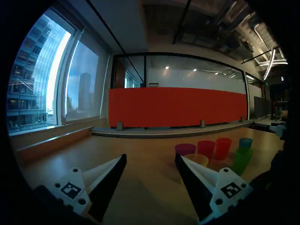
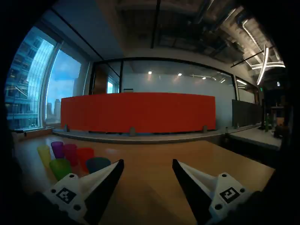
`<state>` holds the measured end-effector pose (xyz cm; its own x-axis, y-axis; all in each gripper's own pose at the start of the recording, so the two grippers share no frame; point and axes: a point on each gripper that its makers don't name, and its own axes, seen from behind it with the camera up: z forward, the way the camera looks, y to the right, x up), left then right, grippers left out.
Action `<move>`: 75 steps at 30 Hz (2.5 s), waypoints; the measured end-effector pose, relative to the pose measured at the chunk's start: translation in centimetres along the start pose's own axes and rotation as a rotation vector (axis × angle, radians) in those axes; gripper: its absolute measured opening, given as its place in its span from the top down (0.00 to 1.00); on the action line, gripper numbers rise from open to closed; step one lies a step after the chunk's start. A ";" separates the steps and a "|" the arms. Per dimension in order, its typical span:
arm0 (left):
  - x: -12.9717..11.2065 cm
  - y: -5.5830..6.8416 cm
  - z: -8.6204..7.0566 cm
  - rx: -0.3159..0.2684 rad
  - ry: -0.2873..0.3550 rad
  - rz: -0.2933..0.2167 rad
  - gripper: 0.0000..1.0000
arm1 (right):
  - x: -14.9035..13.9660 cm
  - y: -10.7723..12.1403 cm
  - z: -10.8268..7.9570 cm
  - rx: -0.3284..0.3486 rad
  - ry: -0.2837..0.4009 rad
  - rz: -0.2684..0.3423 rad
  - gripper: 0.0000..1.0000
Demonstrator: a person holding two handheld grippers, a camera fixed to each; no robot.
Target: Pour water
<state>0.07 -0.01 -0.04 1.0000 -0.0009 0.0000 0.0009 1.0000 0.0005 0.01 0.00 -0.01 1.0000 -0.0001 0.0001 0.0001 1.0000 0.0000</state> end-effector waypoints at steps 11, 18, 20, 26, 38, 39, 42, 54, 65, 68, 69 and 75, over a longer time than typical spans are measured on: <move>-0.1 0.0 0.0 0.000 0.000 0.000 0.04 | 0.1 0.0 0.1 0.001 0.000 0.000 0.00; 0.0 0.0 0.0 -0.001 0.000 0.001 0.04 | 0.1 0.0 0.1 0.002 0.000 -0.001 0.00; 0.0 0.0 0.0 -0.001 0.000 0.000 0.04 | 0.1 0.0 0.1 0.002 0.000 -0.001 0.00; 0.0 0.0 0.0 0.001 0.001 0.000 0.04 | 0.1 0.0 0.2 0.003 0.000 -0.005 0.00; 1.3 -0.1 0.3 0.001 -0.015 -0.027 0.04 | 3.3 -0.4 0.5 0.026 0.005 -0.026 0.00; 1.8 -0.1 0.3 0.000 -0.013 -0.027 0.04 | 3.7 -0.5 0.5 0.033 0.002 -0.029 0.00; 3.4 -0.3 0.5 -0.002 -0.011 -0.024 0.04 | 4.9 -0.6 0.8 0.048 -0.011 -0.038 0.00; 11.2 -0.4 1.8 -0.044 -0.008 -0.001 0.04 | 10.3 -0.4 1.6 0.066 -0.065 -0.049 0.00; 18.3 0.5 2.6 -0.103 0.023 0.024 0.04 | 14.7 -0.9 2.2 0.106 -0.096 0.029 0.00; 19.6 1.0 2.9 -0.129 0.018 0.020 0.04 | 15.8 -1.0 2.4 0.118 -0.103 0.047 0.00; 19.9 1.1 3.0 -0.137 0.015 0.020 0.04 | 16.1 -1.1 2.4 0.121 -0.106 0.050 0.00; 21.0 2.0 3.3 -0.174 0.006 0.026 0.04 | 16.9 -1.1 2.5 0.135 -0.114 0.039 0.00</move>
<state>21.04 1.94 3.23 0.9997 0.0243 -0.0082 -0.0254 0.9847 -0.1724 16.95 -1.14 2.50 0.9928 0.0312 0.1157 -0.0465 0.9901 0.1325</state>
